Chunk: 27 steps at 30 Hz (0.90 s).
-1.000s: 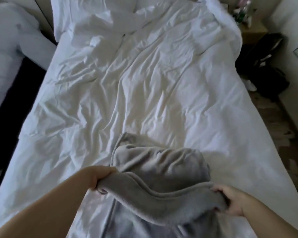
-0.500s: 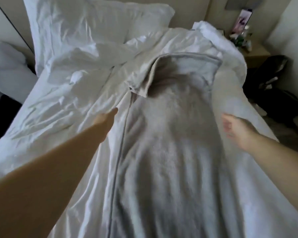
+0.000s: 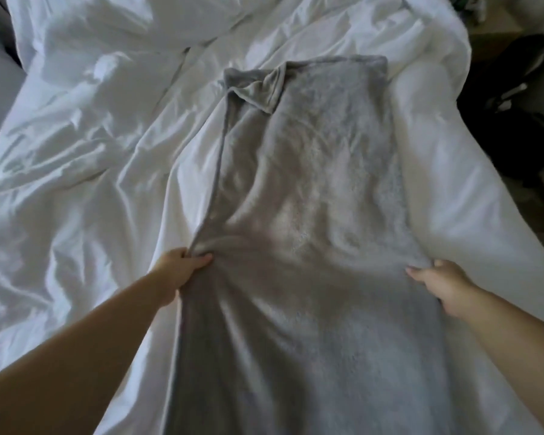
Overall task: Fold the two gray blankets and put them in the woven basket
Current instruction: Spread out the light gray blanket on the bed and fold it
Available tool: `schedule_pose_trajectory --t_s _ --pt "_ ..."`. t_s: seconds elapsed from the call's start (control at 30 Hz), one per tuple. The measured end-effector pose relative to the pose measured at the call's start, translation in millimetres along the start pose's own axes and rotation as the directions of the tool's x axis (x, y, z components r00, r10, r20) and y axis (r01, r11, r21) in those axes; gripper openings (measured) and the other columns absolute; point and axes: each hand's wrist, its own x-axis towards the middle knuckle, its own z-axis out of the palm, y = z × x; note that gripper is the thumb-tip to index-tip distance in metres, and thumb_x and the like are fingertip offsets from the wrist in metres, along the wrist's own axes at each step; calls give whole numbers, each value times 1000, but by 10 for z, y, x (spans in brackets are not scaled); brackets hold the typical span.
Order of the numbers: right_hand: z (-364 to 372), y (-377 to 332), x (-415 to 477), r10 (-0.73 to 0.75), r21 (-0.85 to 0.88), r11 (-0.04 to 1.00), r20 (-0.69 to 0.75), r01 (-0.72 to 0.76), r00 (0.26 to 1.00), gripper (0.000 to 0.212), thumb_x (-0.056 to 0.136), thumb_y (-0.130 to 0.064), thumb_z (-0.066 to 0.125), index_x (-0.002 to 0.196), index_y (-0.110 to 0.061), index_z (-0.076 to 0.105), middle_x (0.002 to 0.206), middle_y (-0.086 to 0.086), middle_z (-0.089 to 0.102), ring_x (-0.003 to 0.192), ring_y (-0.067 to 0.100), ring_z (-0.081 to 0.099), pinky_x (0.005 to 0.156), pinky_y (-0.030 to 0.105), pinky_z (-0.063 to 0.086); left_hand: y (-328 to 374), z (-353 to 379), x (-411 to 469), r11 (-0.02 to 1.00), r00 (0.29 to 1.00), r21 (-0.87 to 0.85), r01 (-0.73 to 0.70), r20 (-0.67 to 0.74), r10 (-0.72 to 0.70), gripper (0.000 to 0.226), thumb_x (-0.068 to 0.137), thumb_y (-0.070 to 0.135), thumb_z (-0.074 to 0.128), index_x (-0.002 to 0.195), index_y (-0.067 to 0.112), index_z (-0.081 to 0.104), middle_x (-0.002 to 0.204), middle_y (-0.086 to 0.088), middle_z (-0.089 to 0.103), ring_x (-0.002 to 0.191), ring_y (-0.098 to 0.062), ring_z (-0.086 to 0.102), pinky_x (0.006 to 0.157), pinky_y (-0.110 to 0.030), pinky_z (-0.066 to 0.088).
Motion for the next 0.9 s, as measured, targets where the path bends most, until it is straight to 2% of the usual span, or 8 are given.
schedule_pose_trajectory --t_s 0.17,0.27,0.33,0.4,0.5,0.7,0.8,0.9 --pt "142 444 -487 147 204 959 235 -197 961 45 86 -31 68 122 -5 62 96 12 74 79 26 71 75 36 55 -446 -20 -355 977 974 -87 195 131 -183 34 83 47 66 93 15 68 83 -5 68 72 -19 61 70 -28 48" --pt "292 1027 -869 191 200 946 290 -254 938 65 86 -36 67 143 -15 44 144 6 48 131 26 46 109 44 37 -999 29 -704 957 948 -70 280 177 -265 38 81 44 69 96 9 66 70 -5 64 64 -20 61 68 -31 51" --pt "395 1439 -1153 218 179 943 303 -280 928 70 83 -35 69 144 -15 42 148 3 43 139 22 35 118 42 23 -1388 62 -989 945 931 -42 325 191 -312 36 81 40 71 95 7 66 68 -5 68 63 -20 65 62 -29 54" --pt "509 1890 -1466 299 196 906 331 -375 895 57 78 -28 73 129 -6 58 122 9 66 121 26 55 108 43 38 -1779 84 -1348 927 895 10 376 255 -366 38 78 38 73 98 6 70 77 -8 74 66 -20 70 59 -29 56" --pt "582 2400 -1965 365 305 836 312 -456 877 26 87 -17 66 102 4 67 73 14 74 81 27 66 68 36 50 -2284 86 -1919 909 857 45 414 317 -406 43 75 32 76 99 -3 72 93 -19 74 88 -32 71 86 -42 56" --pt "235 2221 -2379 132 76 989 -126 -123 983 31 87 -14 69 102 13 67 92 27 69 88 35 66 77 40 49 -2069 114 -2444 964 963 0 264 -51 -264 29 83 27 73 86 -1 67 81 -18 71 74 -32 68 68 -38 56" --pt "6 1500 -2339 -49 198 976 -181 85 982 33 89 -13 66 110 12 64 103 24 66 88 27 60 81 38 48 -1418 75 -2363 991 982 -78 108 -149 -118 24 83 29 72 78 7 65 77 -12 67 76 -27 64 71 -34 53" --pt "-223 713 -2090 -175 408 873 -251 268 952 42 91 -21 63 122 7 57 108 16 60 99 26 58 96 41 47 -742 -57 -2103 915 957 -389 -104 -288 -14 22 82 33 73 74 15 62 75 -5 64 69 -19 60 67 -29 52"
